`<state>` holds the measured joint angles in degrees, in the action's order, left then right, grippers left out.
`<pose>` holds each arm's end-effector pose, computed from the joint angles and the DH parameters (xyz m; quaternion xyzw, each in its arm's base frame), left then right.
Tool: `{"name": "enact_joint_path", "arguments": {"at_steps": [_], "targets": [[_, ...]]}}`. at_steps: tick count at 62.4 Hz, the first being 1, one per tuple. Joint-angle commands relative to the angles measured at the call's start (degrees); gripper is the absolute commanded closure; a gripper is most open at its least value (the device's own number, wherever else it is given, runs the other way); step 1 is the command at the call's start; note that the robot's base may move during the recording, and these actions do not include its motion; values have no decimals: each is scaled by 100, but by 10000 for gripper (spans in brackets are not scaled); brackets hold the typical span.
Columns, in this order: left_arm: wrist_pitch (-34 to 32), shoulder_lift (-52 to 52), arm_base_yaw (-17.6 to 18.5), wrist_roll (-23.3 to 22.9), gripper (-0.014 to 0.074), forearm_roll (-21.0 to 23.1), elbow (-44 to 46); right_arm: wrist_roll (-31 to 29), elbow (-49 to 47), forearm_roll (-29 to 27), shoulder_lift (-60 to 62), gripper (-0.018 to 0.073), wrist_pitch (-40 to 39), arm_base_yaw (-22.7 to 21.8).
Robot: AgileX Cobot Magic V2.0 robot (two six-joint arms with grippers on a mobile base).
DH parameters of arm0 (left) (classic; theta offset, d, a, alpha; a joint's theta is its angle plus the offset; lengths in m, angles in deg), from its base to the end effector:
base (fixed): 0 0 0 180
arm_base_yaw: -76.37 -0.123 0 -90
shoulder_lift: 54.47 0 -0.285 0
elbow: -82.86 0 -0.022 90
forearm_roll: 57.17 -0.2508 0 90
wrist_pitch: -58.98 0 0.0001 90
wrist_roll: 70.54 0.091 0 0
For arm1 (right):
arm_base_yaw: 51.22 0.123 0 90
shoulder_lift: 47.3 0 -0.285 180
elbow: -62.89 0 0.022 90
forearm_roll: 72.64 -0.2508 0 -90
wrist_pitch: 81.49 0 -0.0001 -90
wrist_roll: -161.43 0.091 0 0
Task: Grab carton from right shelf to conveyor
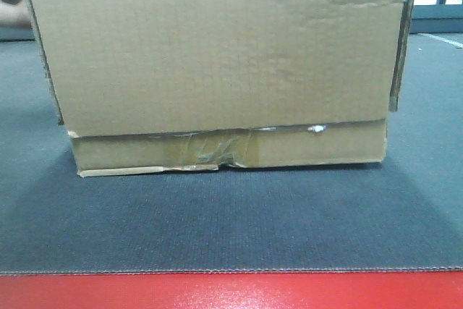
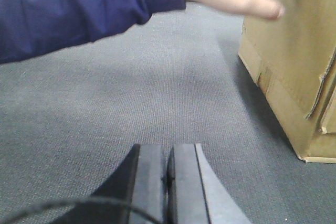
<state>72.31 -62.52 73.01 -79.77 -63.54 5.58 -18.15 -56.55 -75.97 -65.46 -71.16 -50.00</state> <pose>0.0557 0.0056 0.1916 -0.0506 0.7563 0.0116 0.6521 0.0618 0.0023 0.2839 0.0114 0.7010 0.0342 0.7122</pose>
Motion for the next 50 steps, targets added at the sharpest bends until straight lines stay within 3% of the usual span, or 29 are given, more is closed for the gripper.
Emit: {"name": "enact_joint_path", "arguments": {"at_steps": [1,13,17,50], "targets": [[-72,27,-27,6,603,32,6,-129,616,-89,306,619,-624,-48],[-72,27,-27,6,603,32,6,-129,1665,-89,1027,619,-1685,-35],[-72,27,-27,6,603,32,6,-129,1665,-89,1036,619,-1313,-35],[-103,27,-27,6,603,32,6,-129,1665,-89,1036,619,-1332,14]]}}
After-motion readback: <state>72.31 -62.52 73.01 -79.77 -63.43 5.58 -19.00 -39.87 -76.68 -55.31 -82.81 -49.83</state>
